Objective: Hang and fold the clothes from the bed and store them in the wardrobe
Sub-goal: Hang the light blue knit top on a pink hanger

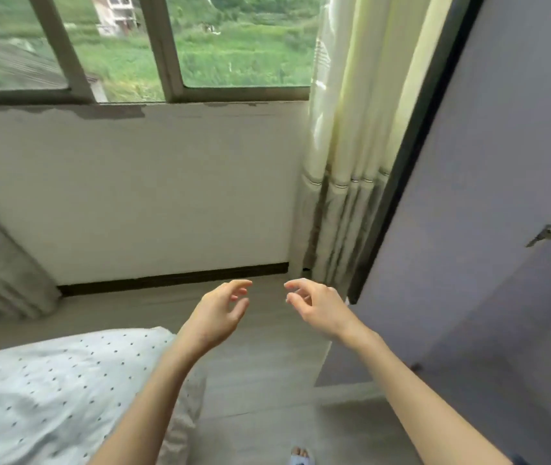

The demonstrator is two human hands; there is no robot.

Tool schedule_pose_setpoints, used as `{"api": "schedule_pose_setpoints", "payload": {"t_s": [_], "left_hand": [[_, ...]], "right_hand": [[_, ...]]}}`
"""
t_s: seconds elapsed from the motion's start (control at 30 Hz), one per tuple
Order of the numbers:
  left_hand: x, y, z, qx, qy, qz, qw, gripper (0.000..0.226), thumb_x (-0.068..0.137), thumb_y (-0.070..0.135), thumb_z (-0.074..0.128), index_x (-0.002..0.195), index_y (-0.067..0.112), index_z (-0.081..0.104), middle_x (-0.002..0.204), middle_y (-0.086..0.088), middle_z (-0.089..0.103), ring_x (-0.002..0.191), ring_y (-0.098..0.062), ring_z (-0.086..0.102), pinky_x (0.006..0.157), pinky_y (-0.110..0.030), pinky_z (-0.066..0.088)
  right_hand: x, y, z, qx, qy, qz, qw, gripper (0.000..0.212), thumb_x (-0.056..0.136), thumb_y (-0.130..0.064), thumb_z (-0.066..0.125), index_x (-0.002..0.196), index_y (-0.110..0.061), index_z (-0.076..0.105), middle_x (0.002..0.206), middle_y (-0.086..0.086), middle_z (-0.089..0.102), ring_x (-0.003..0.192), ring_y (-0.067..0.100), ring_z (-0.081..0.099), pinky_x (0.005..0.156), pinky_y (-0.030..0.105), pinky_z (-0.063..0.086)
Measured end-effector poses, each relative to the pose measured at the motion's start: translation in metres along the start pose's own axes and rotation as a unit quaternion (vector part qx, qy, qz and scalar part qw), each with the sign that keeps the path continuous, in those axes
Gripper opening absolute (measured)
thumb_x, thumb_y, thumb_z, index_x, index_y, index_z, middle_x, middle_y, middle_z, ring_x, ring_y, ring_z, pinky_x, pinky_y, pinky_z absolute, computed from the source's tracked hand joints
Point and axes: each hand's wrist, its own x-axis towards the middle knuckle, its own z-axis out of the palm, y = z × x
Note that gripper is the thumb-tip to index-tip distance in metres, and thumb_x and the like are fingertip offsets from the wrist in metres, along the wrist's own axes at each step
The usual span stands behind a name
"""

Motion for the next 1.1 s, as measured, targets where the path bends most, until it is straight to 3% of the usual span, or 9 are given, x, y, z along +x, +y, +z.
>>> {"api": "schedule_pose_setpoints", "payload": {"t_s": [0.27,0.57,0.83,1.1], "left_hand": [[0.043,-0.061,-0.055,-0.002,0.091,-0.104,0.99,0.031,0.094,0.016,0.052,0.124,0.019,0.058,0.111,0.003,0.062,0.093,-0.007,0.055,0.085,-0.015,0.038],[0.129,-0.094,-0.104,-0.062,0.19,-0.217,0.956,0.031,0.097,0.02,0.047,0.126,0.024,0.055,0.115,0.007,0.059,0.107,-0.008,0.053,0.096,-0.025,0.041],[0.147,-0.177,-0.166,-0.08,0.306,-0.337,0.887,0.031,0.098,0.018,0.045,0.127,0.022,0.055,0.119,0.006,0.057,0.104,-0.005,0.052,0.083,-0.016,0.036],[0.203,-0.292,-0.267,-0.09,0.386,-0.381,0.835,0.031,0.098,0.016,0.045,0.127,0.019,0.056,0.123,0.002,0.058,0.108,-0.009,0.054,0.094,-0.019,0.038]], "right_hand": [[0.118,-0.046,0.028,0.009,-0.081,-0.084,0.993,0.027,0.096,-0.024,0.048,0.12,-0.021,0.059,0.102,-0.003,0.066,0.089,0.013,0.059,0.076,0.02,0.04],[0.28,-0.116,0.039,-0.008,-0.184,-0.165,0.969,0.028,0.097,-0.024,0.043,0.121,-0.022,0.057,0.097,-0.009,0.066,0.097,0.012,0.061,0.082,0.025,0.048],[0.391,-0.198,0.123,-0.038,-0.317,-0.264,0.91,0.028,0.097,-0.024,0.043,0.121,-0.02,0.057,0.099,-0.008,0.066,0.098,0.012,0.061,0.071,0.02,0.042],[0.513,-0.324,0.225,-0.068,-0.38,-0.334,0.86,0.026,0.097,-0.023,0.044,0.118,-0.02,0.059,0.093,-0.009,0.066,0.096,0.013,0.062,0.086,0.026,0.048]]}}
